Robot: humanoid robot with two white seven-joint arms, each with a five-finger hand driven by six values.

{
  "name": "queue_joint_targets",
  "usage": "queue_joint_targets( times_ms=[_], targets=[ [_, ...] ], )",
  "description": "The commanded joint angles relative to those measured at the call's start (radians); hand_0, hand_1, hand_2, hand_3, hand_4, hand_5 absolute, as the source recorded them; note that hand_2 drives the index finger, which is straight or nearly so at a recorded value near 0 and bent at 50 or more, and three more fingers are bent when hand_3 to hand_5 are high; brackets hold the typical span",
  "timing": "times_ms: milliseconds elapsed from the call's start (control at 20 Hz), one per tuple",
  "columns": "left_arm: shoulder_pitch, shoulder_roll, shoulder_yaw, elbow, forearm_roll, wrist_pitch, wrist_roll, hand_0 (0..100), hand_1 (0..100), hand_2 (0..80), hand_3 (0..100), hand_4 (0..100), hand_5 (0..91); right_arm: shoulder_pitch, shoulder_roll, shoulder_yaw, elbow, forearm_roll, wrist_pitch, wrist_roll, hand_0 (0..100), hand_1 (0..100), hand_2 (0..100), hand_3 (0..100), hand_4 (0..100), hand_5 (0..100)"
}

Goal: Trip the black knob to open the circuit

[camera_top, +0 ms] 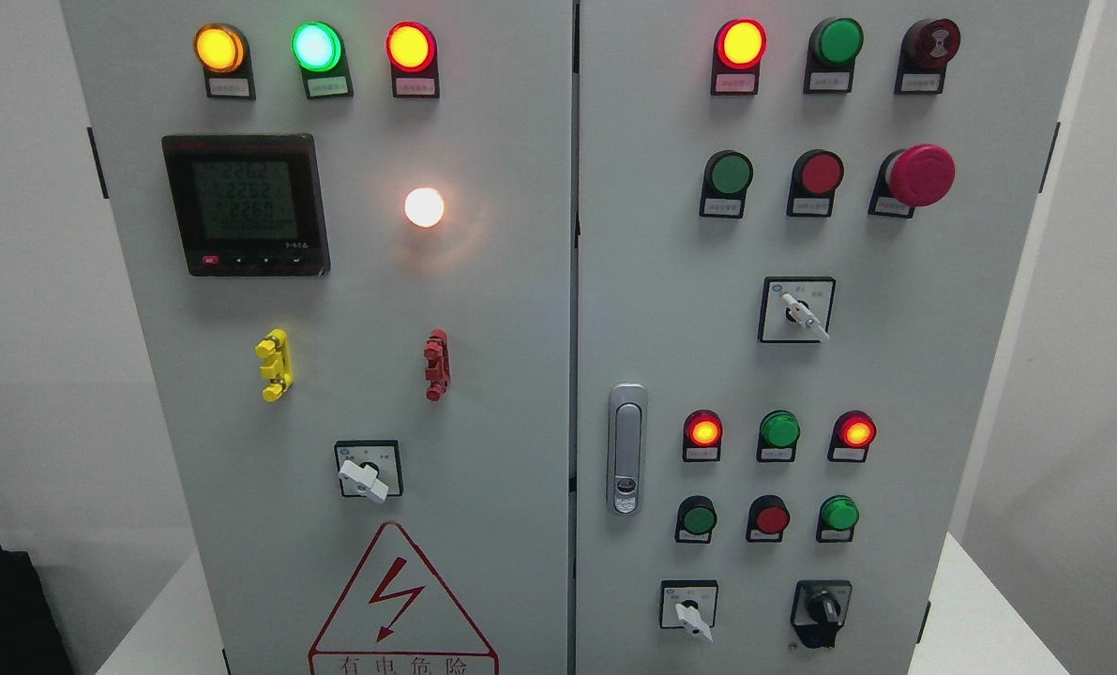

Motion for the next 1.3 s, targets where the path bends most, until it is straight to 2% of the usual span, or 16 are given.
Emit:
queue_joint_targets(
  times_ms=[0,550,600,650,750,800,900,1000,1150,1250],
  targets=[
    [0.000,-0.001,0.001,0.001,0.002,0.000,0.000,12,39,0.0,0,0,0.0,0.004,-0.004,-0.006,0.003,-0.001,-0.009,0.005,2,29,0,0,0,0],
    [0.000,-0.001,0.001,0.001,0.002,0.001,0.000,12,39,0.0,0,0,0.0,-0.013,0.005,-0.012,-0.009,-0.009,-0.040,0.002,1,30,0,0,0,0],
    [0.000,-0.001,0.001,0.001,0.002,0.000,0.000,12,39,0.0,0,0,0.0,-0.013,0.006,-0.015,-0.009,-0.009,-0.069,-0.002,2,32,0,11,0,0],
    [0.000,-0.001,0.001,0.001,0.002,0.001,0.000,12,39,0.0,0,0,0.0,-0.013,0.006,-0.020,-0.009,-0.009,-0.107,-0.005,3,33,0,15,3,0],
    [0.000,-0.001,0.001,0.001,0.002,0.000,0.000,12,39,0.0,0,0,0.0,-0.013,0.022,-0.024,-0.009,-0.007,-0.170,-0.010,7,40,0,38,19,0],
    [0.000,-0.002,0.001,0.001,0.002,0.000,0.000,12,39,0.0,0,0,0.0,-0.013,0.027,-0.024,-0.009,-0.007,-0.190,-0.012,7,41,0,39,20,0],
    [0.000,-0.001,0.001,0.001,0.002,0.001,0.000,12,39,0.0,0,0,0.0,-0.013,0.033,-0.026,-0.014,-0.009,-0.250,-0.018,11,42,0,55,33,0],
    [0.000,-0.001,0.001,0.001,0.002,0.001,0.000,12,39,0.0,0,0,0.0,-0.013,0.038,-0.026,-0.014,-0.009,-0.337,-0.044,12,43,0,61,40,2],
    [0.000,-0.001,0.001,0.001,0.002,0.001,0.000,12,39,0.0,0,0,0.0,-0.013,0.039,-0.024,-0.012,-0.007,-0.488,-0.068,13,44,0,73,51,13],
    [0.000,-0.001,0.001,0.001,0.002,0.001,0.000,12,39,0.0,0,0,0.0,-0.013,0.039,-0.023,-0.014,-0.004,-0.580,-0.110,14,44,0,77,55,16]
  ],
)
